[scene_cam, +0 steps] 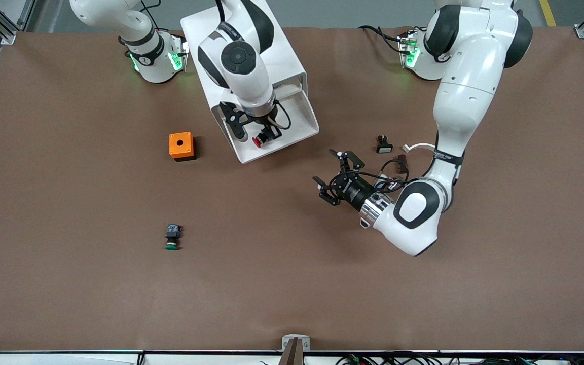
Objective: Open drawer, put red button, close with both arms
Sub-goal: 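Lower the red button into the open drawer and open the right gripper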
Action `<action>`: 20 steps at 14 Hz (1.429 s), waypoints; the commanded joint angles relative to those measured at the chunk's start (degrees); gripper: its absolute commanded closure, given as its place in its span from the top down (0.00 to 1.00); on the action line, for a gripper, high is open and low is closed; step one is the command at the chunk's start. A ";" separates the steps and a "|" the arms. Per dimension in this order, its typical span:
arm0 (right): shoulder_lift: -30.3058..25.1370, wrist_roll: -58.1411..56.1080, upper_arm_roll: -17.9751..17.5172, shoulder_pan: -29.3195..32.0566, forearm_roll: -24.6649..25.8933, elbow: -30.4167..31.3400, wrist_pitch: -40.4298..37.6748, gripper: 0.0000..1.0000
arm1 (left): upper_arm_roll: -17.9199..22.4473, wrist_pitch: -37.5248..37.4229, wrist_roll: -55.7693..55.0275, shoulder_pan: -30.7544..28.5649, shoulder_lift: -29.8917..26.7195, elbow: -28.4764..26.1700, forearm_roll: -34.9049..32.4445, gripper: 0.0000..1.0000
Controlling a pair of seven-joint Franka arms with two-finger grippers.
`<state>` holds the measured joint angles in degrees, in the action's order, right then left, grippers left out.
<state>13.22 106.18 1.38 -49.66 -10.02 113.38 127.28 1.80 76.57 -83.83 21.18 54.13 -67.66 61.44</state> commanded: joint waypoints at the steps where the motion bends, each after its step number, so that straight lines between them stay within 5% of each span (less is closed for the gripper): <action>1: 0.13 5.61 0.73 -1.67 1.23 0.44 0.17 0.06 | 2.51 7.07 9.80 4.13 -5.16 -0.54 -9.55 1.00; 2: 0.40 5.88 0.73 -1.50 1.23 0.09 -0.10 0.43 | 2.42 11.37 10.96 5.18 -6.04 -0.63 -13.24 1.00; 3: 1.18 6.14 0.73 -1.67 1.14 -0.43 -0.19 0.91 | 2.50 14.20 11.14 5.80 -6.31 -0.63 -16.06 1.00; 4: 1.63 6.49 0.73 -1.84 1.23 -1.57 -0.71 1.00 | 2.24 16.14 11.75 6.15 -6.40 -0.54 -18.96 1.00; 8: 4.26 3.96 0.82 2.01 0.53 -11.83 -9.04 1.00 | 2.24 22.03 12.46 10.72 -8.16 -0.89 -31.62 1.00; 12: 5.85 -10.16 0.82 7.81 0.26 -19.94 -17.67 1.00 | 2.24 25.55 12.20 13.62 -7.99 -0.89 -38.58 1.00; 20: 4.27 -66.75 2.66 25.99 6.85 -26.88 -36.91 1.00 | 2.07 30.92 11.32 18.90 -9.04 -1.94 -48.60 1.00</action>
<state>17.89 50.75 4.63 -28.39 -5.08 89.18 94.77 3.25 105.42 -72.24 38.72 47.35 -67.40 15.46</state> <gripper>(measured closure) 0.000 0.000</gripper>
